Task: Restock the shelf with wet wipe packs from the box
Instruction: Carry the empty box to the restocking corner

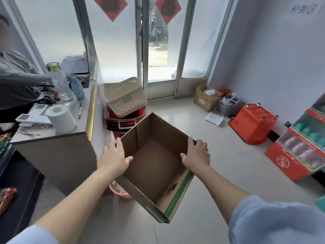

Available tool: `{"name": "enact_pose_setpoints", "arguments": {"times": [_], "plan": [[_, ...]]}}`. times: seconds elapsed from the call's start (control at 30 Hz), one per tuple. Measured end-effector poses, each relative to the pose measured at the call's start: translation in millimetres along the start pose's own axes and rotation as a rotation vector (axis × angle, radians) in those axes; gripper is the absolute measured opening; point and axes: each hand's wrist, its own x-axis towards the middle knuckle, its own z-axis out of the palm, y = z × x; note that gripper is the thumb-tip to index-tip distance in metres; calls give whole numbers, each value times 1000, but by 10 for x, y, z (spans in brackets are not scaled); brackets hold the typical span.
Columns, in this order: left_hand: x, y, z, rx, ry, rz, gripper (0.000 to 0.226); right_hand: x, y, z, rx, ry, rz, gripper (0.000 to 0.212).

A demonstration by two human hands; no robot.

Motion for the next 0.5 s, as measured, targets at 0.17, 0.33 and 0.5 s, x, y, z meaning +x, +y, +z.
{"name": "enact_pose_setpoints", "arguments": {"times": [0.17,0.33,0.5], "plan": [[456,690,18,18,7,82,87,446,518,-187,-2,17,78,72],[945,1340,63,17,-22,156,86,900,951,-306,-2,19,161,71],[1525,1936,103,45,-31,252,83,1389,1328,-386,5,13,258,69]]}}
